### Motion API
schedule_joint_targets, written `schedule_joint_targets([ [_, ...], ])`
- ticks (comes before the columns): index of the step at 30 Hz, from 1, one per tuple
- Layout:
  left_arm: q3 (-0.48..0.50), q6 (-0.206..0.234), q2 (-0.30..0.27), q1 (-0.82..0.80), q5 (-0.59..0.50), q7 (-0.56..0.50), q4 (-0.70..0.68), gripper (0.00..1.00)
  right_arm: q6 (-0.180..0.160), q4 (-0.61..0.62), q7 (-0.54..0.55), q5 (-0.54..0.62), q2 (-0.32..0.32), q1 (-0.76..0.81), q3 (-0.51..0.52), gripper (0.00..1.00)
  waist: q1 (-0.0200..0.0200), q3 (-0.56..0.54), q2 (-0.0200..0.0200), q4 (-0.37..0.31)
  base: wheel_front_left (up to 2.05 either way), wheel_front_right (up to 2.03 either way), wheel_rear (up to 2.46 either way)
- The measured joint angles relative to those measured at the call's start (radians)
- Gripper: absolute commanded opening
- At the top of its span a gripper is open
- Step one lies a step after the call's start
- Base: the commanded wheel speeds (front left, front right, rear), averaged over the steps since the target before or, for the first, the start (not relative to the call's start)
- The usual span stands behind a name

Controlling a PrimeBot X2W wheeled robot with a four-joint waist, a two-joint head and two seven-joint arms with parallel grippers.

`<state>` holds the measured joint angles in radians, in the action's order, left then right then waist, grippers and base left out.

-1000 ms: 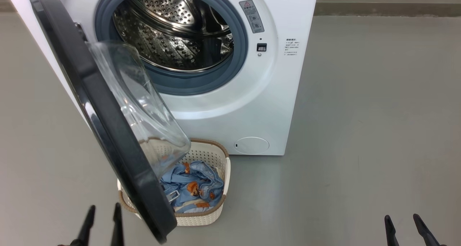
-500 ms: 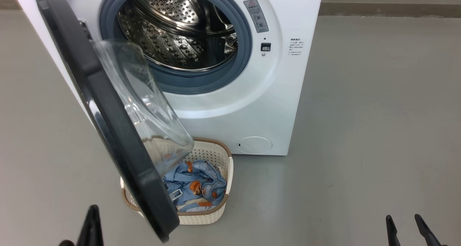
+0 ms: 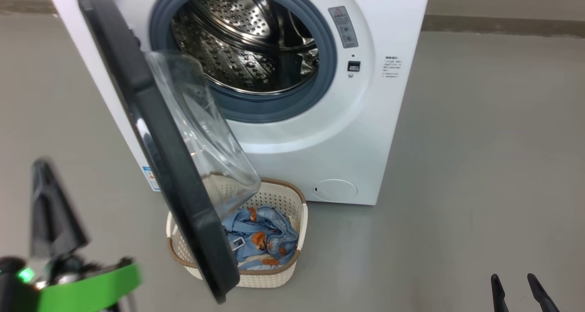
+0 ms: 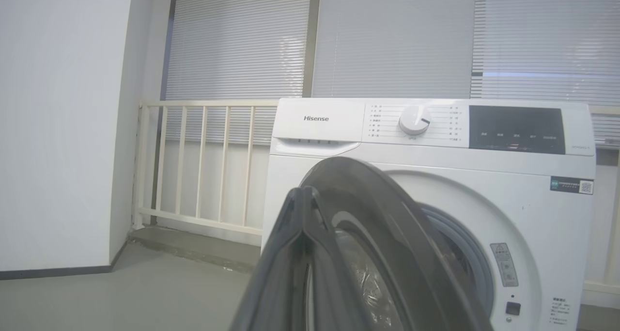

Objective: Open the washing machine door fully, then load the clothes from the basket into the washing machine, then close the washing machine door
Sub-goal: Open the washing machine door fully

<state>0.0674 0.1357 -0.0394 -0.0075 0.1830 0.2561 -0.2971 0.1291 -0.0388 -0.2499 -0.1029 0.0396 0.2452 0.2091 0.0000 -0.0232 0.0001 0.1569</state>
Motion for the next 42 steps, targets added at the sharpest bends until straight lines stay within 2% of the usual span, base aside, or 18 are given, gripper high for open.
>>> schedule_joint_targets([
  [3,-0.094,-0.01,0.0,-0.056,-0.003,-0.024,-0.089,0.0,0.0,-0.003,0.0,-0.006,-0.002,0.0,-0.002,1.0,0.0,-0.009,0.0,0.012,0.0,0.0,0.0],
  [4,-0.179,-0.016,0.0,-0.105,0.005,-0.078,-0.151,0.0,0.0,-0.003,0.0,-0.006,-0.002,0.001,-0.003,1.0,0.0,-0.013,-0.0001,0.022,0.0,0.0,0.0],
  [8,-0.36,-0.007,0.0,-0.179,0.042,-0.203,-0.218,0.0,0.0,-0.005,0.0,-0.007,-0.003,0.002,-0.005,1.0,0.0,-0.021,0.0,0.036,0.0,0.0,0.0],
  [12,-0.532,0.057,-0.002,-0.174,0.132,-0.315,-0.184,0.0,0.0,-0.01,0.0,-0.018,-0.004,0.002,-0.008,1.0,0.0,-0.022,0.0,0.037,0.0,0.0,0.0],
  [16,-0.622,0.111,-0.003,-0.142,0.149,-0.365,-0.077,0.0,0.0,-0.016,0.0,-0.026,-0.005,0.005,-0.016,1.0,0.0,-0.017,0.0,0.035,0.0,0.0,0.0],
  [21,-0.671,0.152,-0.01,-0.102,0.191,-0.365,0.072,0.0,0.0,-0.02,0.0,-0.031,-0.005,0.005,-0.019,1.0,0.0,-0.007,0.0,0.038,0.0,0.0,0.0],
  [26,-0.677,0.183,-0.011,-0.093,0.218,-0.314,0.204,0.0,0.0,-0.022,0.0,-0.031,-0.005,0.005,-0.023,1.0,0.0,0.006,0.0,0.044,0.0,0.0,0.0],
  [38,-0.696,0.257,-0.01,-0.122,0.253,-0.191,0.351,0.0,0.0,-0.024,0.0,-0.03,-0.005,0.005,-0.023,1.0,0.0,0.019,0.0,0.074,0.0,0.0,0.0],
  [42,-0.683,0.265,-0.008,-0.125,0.254,-0.161,0.387,0.0,0.0,-0.029,0.0,-0.03,-0.005,0.005,-0.026,1.0,0.0,0.018,0.0,0.091,0.0,0.0,0.0],
])
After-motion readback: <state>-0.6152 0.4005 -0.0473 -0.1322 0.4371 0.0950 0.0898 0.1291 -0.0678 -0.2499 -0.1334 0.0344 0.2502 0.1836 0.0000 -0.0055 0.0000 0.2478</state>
